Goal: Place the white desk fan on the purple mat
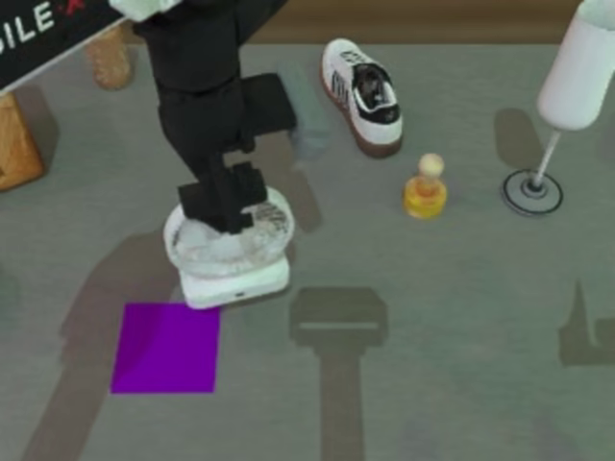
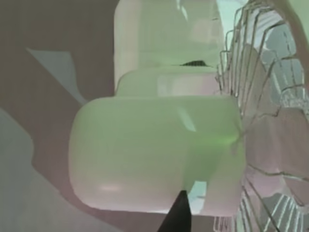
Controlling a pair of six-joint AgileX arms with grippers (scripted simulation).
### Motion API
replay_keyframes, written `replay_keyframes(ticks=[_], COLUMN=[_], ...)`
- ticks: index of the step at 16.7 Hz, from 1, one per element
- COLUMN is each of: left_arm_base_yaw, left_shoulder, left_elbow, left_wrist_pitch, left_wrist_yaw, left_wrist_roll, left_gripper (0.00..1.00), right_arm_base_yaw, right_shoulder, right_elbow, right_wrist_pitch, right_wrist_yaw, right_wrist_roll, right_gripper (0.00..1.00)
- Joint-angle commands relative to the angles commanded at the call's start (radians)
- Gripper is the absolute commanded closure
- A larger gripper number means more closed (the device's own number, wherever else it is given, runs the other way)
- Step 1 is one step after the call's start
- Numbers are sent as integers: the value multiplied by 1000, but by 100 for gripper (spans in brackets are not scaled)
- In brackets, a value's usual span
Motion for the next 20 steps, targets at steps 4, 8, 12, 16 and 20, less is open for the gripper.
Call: replay_keyframes(ticks=[4,8,12,16,20], left_arm_base_yaw=[70,124,132,130,135], left_shoulder=[-176,-314,-335,-328,-320], left_elbow=[-231,-398,-419,-451,-533], left_wrist_pitch=[46,83,88,124,217], left_wrist_yaw=[-2,-3,-3,-4,-3], left_wrist_roll=[213,374,396,396,399], left_gripper=[100,100,100,100,100], right_arm_base_yaw=[0,0,0,0,0], right_shoulder=[0,0,0,0,0], right_elbow=[0,0,0,0,0], right_wrist_pitch=[0,0,0,0,0], right_wrist_yaw=[0,0,0,0,0], right_wrist_roll=[0,0,0,0,0], right_gripper=[0,0,0,0,0])
